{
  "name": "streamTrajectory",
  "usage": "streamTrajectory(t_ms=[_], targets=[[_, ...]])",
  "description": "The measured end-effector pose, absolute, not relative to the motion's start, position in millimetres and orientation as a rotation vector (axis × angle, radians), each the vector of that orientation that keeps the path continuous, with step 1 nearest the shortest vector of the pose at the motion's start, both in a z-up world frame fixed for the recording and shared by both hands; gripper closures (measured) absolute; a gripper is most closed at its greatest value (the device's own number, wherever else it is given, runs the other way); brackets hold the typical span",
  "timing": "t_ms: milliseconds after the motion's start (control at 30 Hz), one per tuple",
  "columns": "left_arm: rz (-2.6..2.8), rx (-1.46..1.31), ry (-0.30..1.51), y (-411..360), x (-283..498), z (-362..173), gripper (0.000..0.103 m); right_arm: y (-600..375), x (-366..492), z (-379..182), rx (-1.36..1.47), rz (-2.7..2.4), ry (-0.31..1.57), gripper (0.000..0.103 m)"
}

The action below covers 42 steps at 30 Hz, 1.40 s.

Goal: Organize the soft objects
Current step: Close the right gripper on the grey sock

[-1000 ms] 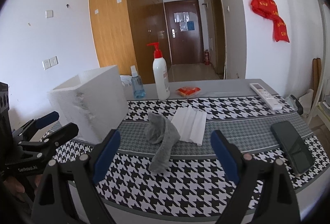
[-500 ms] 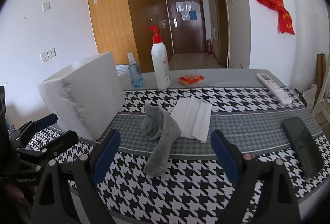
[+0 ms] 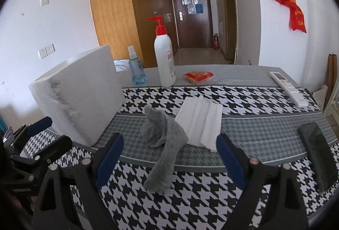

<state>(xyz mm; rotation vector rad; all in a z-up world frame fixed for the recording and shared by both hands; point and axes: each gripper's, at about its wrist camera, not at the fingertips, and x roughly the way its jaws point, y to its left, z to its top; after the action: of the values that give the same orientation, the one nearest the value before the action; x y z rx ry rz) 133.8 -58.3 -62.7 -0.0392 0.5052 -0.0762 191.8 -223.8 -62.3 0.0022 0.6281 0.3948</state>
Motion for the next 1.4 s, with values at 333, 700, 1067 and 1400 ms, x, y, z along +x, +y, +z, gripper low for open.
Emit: streamTrajectory(t_ms=[333,700,1067,1400], targets=[[-0.08,-0.032,0.529,-59.0,141.9,-68.0,0.001,-216.0,207.0,-71.2,-0.01,0.395,0.686,0.029],[-0.074,-0.023,0.569,-57.6,152.5,-73.6,0.001,-211.2,221.2,-77.4,-0.003,0.401,0.73,0.048],[-0.082,-0.018,0.594,-59.1,160.2,-78.0,0.001,-206.1,229.9,-83.6,-0.01,0.403,0.764,0.062],[-0.093,-0.008,0.605,-63.8,159.0,-79.0,0.001,-205.6,232.9,-87.8,-0.012,0.404,0.789,0.084]])
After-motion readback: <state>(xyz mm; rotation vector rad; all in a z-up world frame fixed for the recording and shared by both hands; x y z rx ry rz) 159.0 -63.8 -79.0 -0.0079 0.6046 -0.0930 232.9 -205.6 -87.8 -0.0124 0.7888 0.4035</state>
